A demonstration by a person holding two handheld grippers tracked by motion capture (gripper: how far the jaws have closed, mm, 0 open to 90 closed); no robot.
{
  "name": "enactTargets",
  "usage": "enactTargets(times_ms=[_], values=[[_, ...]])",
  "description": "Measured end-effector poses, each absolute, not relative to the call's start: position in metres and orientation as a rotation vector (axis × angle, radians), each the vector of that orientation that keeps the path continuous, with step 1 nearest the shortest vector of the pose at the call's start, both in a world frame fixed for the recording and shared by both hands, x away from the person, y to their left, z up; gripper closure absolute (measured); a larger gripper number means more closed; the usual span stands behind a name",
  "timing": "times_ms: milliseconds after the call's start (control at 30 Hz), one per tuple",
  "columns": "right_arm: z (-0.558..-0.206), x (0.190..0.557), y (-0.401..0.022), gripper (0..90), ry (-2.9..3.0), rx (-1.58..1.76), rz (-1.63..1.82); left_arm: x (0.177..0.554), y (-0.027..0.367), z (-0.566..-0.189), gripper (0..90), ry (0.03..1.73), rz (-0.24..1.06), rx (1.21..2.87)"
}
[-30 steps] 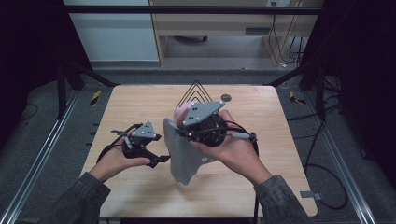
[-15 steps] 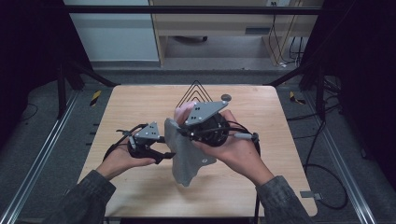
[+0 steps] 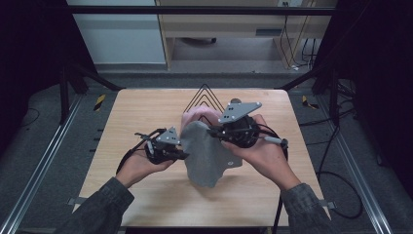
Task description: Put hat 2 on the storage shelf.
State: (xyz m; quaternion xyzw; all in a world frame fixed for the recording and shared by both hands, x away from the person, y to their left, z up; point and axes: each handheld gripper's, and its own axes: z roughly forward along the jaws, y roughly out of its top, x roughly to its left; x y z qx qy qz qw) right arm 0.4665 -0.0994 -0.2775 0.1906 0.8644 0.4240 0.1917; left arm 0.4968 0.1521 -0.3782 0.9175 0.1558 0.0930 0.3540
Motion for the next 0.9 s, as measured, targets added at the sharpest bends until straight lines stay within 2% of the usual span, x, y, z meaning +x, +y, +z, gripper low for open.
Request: enactTargets(times_ms=[533, 900], values=[[-0.274, 0.477, -0.116, 86.1, 2.374, 0.609, 1.197, 0.485, 0.159, -0.327, 87.6, 0.413, 0.35, 2.404], [-0.243, 0.485, -0.118, 86.1, 2.319, 0.614, 1.239, 0.492, 0.155, -0.286, 87.6, 0.411, 0.415, 2.389]])
